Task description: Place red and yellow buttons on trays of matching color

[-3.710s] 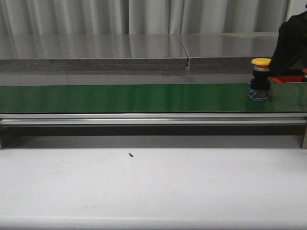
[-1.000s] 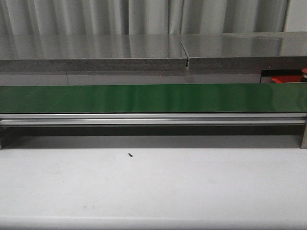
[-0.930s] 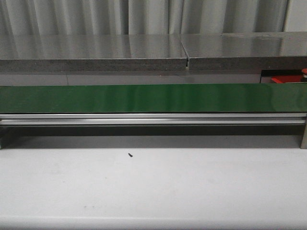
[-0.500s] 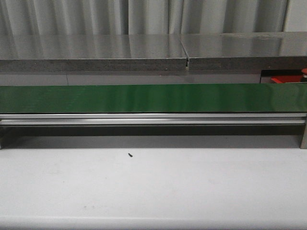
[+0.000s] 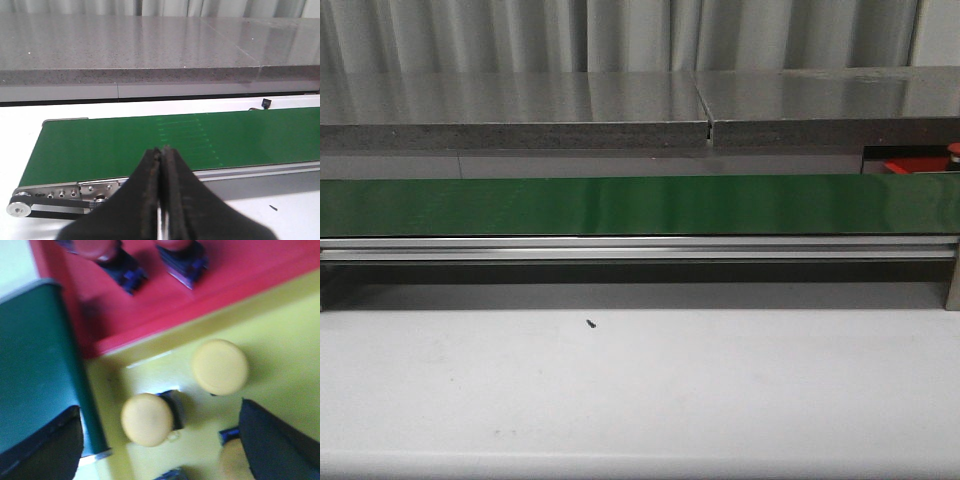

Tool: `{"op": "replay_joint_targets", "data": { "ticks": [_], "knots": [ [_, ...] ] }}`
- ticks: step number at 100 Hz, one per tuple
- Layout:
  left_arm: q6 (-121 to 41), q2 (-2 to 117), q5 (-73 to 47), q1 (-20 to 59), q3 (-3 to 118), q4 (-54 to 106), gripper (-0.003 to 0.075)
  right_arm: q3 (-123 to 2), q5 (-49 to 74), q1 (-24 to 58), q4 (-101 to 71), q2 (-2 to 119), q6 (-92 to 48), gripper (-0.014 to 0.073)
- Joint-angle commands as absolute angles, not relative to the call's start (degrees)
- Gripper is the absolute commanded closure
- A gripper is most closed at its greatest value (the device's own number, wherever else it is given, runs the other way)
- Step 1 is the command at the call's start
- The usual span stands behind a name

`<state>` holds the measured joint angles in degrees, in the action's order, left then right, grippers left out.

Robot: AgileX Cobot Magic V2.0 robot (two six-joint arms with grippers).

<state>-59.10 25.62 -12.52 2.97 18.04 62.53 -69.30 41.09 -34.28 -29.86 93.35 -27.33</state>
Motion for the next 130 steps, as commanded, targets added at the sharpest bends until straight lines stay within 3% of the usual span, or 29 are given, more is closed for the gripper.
{"op": "replay_joint_targets", "data": {
  "ticks": [1, 21, 41, 68, 82, 111, 130],
  "knots": [
    [-58.5, 25.8, -10.7, 3.5, 19.7, 63.8, 0.0739, -70.8, 38.6, -30.3, -31.9, 86.8, -29.2, -0.0033],
    [-58.5, 25.8, -10.7, 3.5, 19.7, 63.8, 0.0739, -69.7, 37.2, -18.8, -31.9, 78.9, -32.0, -0.0033],
    [-58.5, 25.8, -10.7, 3.5, 19.7, 63.8, 0.0739, -60.9, 32.5, -8.4, -31.4, 68.5, -34.4, -0.0033],
    [-58.5, 25.8, -10.7, 3.5, 19.7, 63.8, 0.0739, -44.6, 31.1, -4.2, -31.2, 50.1, -34.4, -0.0011],
    [-58.5, 25.8, -10.7, 3.5, 19.7, 63.8, 0.0739, -37.3, 30.3, -4.2, -31.2, 39.5, -34.4, 0.0136],
    [-58.5, 25.8, -10.7, 3.5, 19.7, 63.8, 0.0739, -31.2, 32.2, -4.2, -31.2, 25.3, -34.4, 0.0669],
    [-58.5, 25.8, -10.7, 3.5, 19.7, 63.8, 0.0739, -31.1, 32.3, -4.2, -31.2, 24.4, -34.4, 0.066]
  ]
}}
